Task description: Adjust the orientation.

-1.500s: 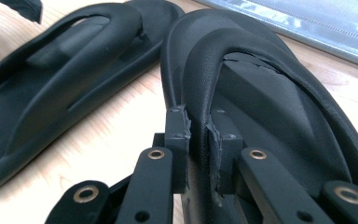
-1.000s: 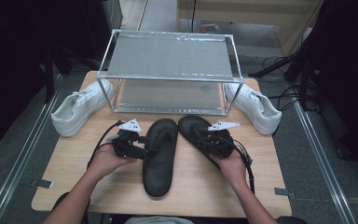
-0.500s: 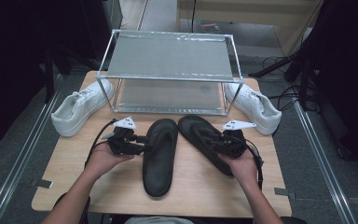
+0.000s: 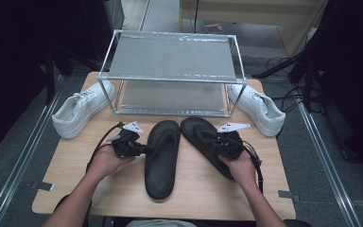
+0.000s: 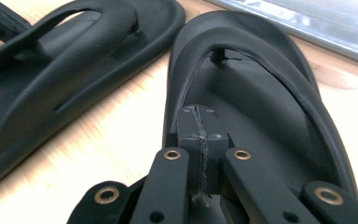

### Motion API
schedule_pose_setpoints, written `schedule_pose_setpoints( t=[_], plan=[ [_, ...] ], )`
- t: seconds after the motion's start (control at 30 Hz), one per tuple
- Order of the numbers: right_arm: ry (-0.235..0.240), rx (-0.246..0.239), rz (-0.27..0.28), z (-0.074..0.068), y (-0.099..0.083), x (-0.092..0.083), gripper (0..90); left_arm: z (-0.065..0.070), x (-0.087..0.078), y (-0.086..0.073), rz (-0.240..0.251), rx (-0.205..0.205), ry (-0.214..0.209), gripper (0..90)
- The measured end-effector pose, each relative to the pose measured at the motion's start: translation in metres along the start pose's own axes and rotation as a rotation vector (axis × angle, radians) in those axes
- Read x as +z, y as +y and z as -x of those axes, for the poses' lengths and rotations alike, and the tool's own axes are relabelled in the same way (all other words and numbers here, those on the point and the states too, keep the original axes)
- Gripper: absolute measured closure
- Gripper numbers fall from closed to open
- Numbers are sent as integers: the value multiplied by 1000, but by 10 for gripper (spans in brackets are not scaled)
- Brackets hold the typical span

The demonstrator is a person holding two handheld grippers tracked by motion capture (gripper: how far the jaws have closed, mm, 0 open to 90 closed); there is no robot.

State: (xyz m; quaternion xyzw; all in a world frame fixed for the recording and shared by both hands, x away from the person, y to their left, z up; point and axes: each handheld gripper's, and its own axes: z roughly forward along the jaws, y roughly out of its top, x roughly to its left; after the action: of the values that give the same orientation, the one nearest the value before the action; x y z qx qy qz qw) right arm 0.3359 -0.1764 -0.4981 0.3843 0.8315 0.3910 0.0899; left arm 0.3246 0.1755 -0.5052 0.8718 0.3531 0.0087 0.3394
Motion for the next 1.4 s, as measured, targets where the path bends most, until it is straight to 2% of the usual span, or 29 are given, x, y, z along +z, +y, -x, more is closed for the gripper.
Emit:
schedule_pose_setpoints(
  t=[0.43,0.5,0.8,1.03,1.4],
  plan=[
    [37,-19,-7,-11,1,5,900,2,3,1,4,0,2,879],
    [44,-15,-9,-12,1,5,900,2,3,2,3,2,-10,875],
    [65,-14,-4,-15,1,7,900,16,12,7,-6,48,-37,875],
    [76,3,-1,-14,0,7,897,21,15,9,-11,51,-65,875],
    [84,13,3,-14,0,8,894,42,27,16,-22,99,-106,873]
  ],
)
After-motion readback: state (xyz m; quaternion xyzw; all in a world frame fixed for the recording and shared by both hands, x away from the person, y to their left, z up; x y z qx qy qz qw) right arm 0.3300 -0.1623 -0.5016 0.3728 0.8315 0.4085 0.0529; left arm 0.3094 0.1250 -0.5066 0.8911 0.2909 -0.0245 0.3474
